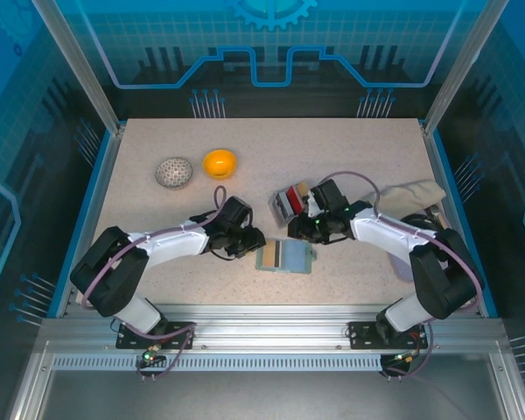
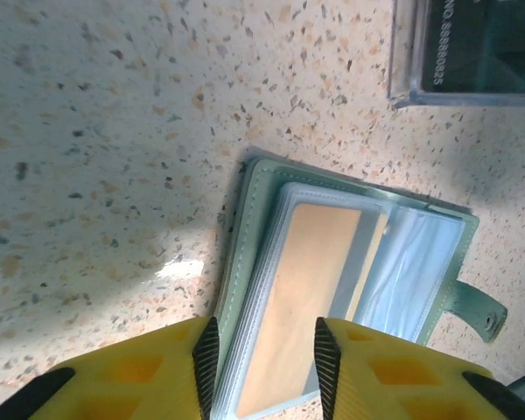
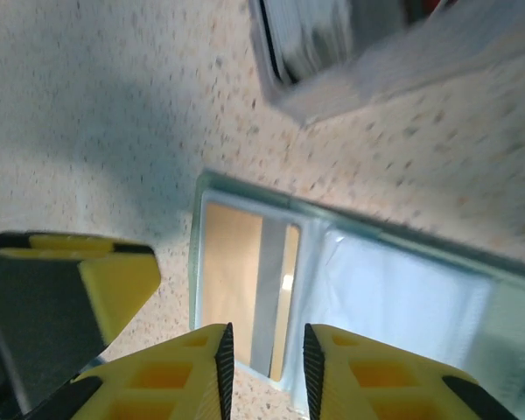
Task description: Put the credit cards into the card holder
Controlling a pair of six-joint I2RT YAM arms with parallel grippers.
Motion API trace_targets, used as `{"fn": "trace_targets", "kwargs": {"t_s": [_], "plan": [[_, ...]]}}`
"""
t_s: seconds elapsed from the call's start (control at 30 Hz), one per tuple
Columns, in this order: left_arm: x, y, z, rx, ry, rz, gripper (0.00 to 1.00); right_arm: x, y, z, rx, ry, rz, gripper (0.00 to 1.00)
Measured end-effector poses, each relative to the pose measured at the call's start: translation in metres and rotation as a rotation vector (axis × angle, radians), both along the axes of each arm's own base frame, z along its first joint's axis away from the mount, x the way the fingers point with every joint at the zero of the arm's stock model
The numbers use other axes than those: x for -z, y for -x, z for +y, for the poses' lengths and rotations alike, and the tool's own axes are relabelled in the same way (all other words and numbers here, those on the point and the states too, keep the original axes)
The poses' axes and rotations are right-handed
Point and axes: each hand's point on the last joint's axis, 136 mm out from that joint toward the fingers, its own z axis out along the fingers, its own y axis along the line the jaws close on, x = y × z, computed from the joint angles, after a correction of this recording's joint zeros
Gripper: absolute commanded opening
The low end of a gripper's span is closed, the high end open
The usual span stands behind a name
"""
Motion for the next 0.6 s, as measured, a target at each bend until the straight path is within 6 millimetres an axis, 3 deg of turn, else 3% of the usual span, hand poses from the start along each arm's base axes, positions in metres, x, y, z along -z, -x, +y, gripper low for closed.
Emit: {"fn": "trace_targets", "kwargs": {"t_s": [0.17, 0.37, 0.47, 0.6], "plan": [[-0.014, -0.013, 0.003, -0.004, -0.014, -0.035, 0.45, -0.022, -0.022, -0.015, -0.013, 0.111, -0.096, 0.38], [-0.026, -0.060, 0.004, -0.050, 0.033, -0.041, 0.45, -0.053, -0.066, -0.011, -0.091, 0.251, -0.229, 0.38], [-0.021, -0.080, 0.007, -0.081, 0.053, -0.015, 0.45, -0.049, -0.083, -0.002, -0.147, 0.332, -0.254, 0.36], [-0.012, -0.092, 0.008, -0.115, 0.082, 0.021, 0.46, -0.030, -0.093, 0.010, -0.226, 0.444, -0.246, 0.36]]}}
